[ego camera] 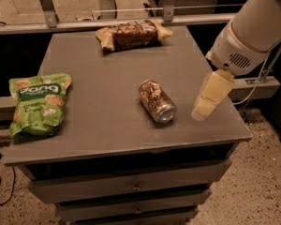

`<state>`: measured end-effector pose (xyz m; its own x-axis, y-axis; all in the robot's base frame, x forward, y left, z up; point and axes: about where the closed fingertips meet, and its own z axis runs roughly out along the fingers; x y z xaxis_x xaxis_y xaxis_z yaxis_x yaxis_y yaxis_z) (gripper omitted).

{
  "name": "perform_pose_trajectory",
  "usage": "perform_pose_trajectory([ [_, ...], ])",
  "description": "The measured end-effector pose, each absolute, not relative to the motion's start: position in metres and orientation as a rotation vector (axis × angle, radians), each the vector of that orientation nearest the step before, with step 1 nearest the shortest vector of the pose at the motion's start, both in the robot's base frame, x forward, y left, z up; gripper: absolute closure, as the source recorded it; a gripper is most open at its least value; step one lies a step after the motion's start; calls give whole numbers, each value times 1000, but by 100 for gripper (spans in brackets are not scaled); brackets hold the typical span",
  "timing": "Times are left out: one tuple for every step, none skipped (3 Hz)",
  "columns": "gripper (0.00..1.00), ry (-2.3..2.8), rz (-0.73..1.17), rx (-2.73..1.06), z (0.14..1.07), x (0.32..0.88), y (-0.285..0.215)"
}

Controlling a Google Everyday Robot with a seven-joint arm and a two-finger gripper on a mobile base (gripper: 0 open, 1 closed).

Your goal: Pick orange can

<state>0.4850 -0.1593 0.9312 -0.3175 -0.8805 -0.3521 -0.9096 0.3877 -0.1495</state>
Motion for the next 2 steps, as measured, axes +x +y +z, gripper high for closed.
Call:
perform_pose_trajectory([
  [0, 2346, 137, -1423, 912, 501, -135],
  [0, 2414, 176, -1289, 897, 514, -116],
])
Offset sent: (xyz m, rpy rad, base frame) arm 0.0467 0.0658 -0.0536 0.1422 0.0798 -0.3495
